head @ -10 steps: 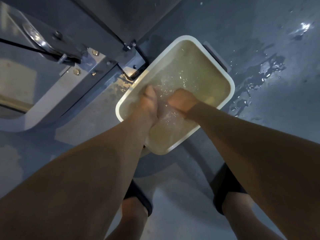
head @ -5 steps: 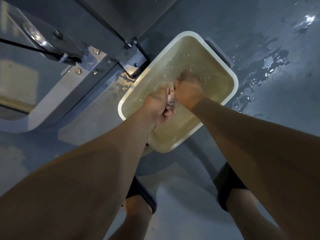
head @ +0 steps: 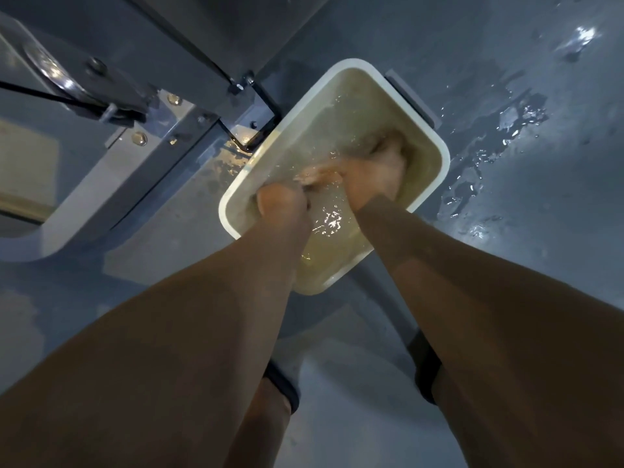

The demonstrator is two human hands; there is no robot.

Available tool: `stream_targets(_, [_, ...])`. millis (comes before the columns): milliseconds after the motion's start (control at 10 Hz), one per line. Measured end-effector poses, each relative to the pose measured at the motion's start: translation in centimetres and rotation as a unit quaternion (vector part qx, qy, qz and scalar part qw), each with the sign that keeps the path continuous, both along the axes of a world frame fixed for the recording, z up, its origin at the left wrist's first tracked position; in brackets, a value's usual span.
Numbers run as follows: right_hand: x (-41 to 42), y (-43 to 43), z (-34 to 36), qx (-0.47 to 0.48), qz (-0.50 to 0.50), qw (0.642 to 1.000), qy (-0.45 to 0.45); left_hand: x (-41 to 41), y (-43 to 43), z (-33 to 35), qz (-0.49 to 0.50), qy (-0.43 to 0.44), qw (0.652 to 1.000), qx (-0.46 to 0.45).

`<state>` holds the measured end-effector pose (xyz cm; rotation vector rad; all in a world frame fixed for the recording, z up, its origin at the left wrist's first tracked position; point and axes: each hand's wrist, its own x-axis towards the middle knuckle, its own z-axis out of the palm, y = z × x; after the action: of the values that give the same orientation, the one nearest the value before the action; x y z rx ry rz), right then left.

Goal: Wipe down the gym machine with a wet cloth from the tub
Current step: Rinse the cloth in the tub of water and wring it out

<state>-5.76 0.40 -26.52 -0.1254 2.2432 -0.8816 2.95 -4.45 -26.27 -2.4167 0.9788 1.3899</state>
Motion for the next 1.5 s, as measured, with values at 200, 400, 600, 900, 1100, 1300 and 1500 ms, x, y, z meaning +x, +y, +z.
stream_targets(200, [0.4,-1.3,1.0,0.174,0.522,0.835,-0.021,1.0,1.7,-0.5,0.061,0.117,0.990,-0.050])
stream_targets(400, [0.2,-0.4,3.6,0.076,0.520,0.849,-0.063,0.5,1.1,1.1,0.172,0.209,0.960,0.073])
stream_targets(600, [-0.3,-1.0,3.6,0.093,0.524,0.845,-0.044,-0.1,0.8,2.2,0.096,0.251,0.960,0.080])
stream_targets(900, [1.3,-0.7,-0.1,0.154,0.328,0.927,-0.098,0.0,0.5,3.3,0.178,0.191,0.962,0.075])
stream_targets(1100, [1.3,1.7,6.3,0.014,0.314,0.931,-0.187,0.7,0.3,7.2,0.181,0.157,0.967,0.085])
stream_targets(1300, [-0.3,2.9,13.2,0.014,0.277,0.925,-0.259,1.5,1.6,11.8,0.151,0.211,0.962,0.080])
stream_targets(1500, [-2.2,3.7,16.5,0.006,0.163,0.916,-0.366,0.6,1.4,19.0,0.088,0.182,0.973,0.108])
